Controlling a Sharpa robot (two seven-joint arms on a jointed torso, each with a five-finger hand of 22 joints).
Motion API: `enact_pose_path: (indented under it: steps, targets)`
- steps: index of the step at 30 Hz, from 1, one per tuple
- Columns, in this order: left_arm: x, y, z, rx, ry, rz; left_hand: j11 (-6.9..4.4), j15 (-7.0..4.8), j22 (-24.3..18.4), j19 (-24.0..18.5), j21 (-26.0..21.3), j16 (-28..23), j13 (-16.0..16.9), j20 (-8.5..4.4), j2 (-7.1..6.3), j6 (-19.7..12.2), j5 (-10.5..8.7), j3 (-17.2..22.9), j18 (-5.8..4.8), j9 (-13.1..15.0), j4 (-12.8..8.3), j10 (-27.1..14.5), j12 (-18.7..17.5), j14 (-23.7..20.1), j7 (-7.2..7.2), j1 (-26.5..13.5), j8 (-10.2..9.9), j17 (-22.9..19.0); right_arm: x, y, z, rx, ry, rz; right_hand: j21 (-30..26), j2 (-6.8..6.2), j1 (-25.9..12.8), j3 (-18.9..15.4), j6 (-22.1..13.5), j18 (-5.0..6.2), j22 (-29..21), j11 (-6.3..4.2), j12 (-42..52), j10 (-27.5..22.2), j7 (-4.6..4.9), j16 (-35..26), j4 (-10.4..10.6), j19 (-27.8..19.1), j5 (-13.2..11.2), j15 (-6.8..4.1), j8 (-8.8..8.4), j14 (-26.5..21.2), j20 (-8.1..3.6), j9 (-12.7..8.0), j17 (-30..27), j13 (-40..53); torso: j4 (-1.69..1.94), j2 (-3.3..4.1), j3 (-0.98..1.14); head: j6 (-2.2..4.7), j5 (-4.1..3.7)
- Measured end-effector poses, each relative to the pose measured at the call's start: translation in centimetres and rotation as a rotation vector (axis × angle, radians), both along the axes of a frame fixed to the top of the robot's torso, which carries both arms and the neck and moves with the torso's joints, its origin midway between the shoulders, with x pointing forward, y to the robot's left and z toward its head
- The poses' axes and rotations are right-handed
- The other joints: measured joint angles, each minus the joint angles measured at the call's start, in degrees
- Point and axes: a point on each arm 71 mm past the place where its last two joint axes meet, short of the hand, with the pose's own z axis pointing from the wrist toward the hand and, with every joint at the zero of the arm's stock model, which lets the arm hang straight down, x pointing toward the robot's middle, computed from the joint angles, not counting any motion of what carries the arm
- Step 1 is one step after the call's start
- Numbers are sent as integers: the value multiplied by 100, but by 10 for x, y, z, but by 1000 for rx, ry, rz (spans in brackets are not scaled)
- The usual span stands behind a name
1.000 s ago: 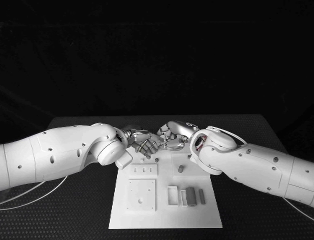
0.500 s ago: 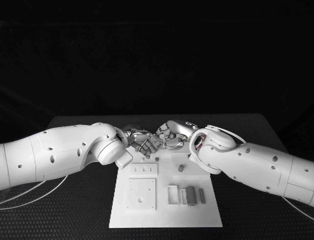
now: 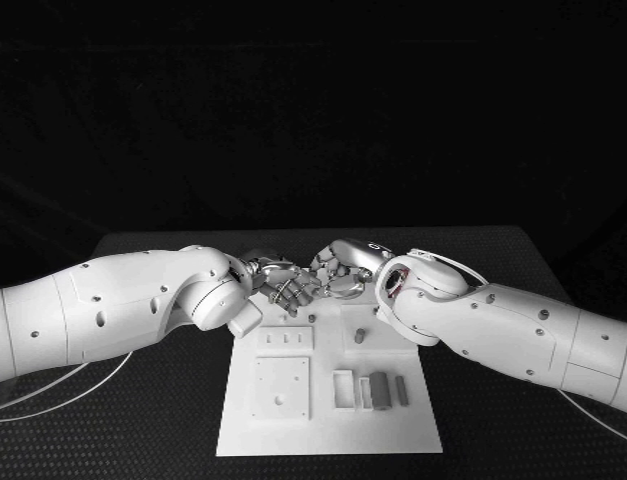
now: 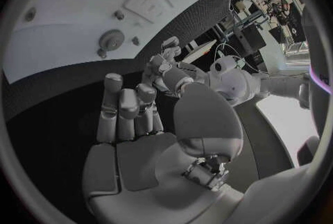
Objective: Assemble the parts on the task board
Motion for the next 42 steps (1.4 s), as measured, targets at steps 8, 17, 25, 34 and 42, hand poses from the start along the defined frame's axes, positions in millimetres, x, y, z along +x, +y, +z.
enact_pose_path:
  steps: [8, 17, 25, 34, 42]
  targets:
    - [0, 1, 0, 0, 0, 1, -16, -10, 39, 0, 0, 59, 27, 0, -26, 27, 0, 51, -2, 2, 14, 58, 39, 10, 15, -26, 34, 35, 0, 0, 0, 0, 0, 3, 0, 8, 8, 0, 4, 0, 0, -8, 0, 8, -2, 0, 0, 7, -1, 7, -15, 7, 7, 5, -4, 0, 2, 1, 1, -8, -11]
    - [0, 1, 0, -1, 0, 3, -38, -21, 65, -24, 0, 59, 50, -24, -88, 49, 0, 75, -7, 7, -5, 81, 39, 21, -7, -36, 37, 63, 0, 0, 0, 0, 1, 5, 0, 21, 22, -2, 5, 0, 0, -8, 0, 8, -2, 7, -2, 29, 23, 8, 0, 7, -13, 5, -5, 0, 2, 1, 4, -9, -12]
    - [0, 2, 0, 0, 0, 7, -79, -53, 132, 28, 61, 178, 120, -77, -141, 146, 0, 88, -13, 12, 7, 163, 117, 98, -41, -89, 39, 134, 0, 0, 0, 0, 1, 5, 0, 21, 22, -3, 5, 0, 0, -8, 0, 8, -2, 23, -3, 29, 23, -1, 1, 18, -13, 5, 1, 0, 1, 1, 6, -11, -12]
    - [0, 4, 0, 1, 0, 11, -139, -121, 246, 79, 133, 326, 241, -128, -150, 202, -1, 95, -52, 14, 15, 266, 221, 168, -78, -98, 123, 241, 0, 0, 0, 0, 2, 7, 0, 20, 23, -4, 5, 0, -1, -8, 0, 8, -2, 23, -3, 29, 22, -9, 0, 29, -13, 5, 13, 0, -3, 1, 8, -9, -15]
    - [0, 5, 0, 1, -1, 11, -132, -123, 293, 79, 133, 352, 276, -127, -130, 211, -1, 94, -53, 167, 15, 275, 239, 168, -86, -110, 156, 256, 0, -1, -1, 1, 5, 5, 0, -74, -71, -15, 19, 0, -1, -5, -13, 5, -3, 23, 7, 28, 22, -13, -32, 24, -13, 2, -21, -31, 0, 1, 4, -5, -25]
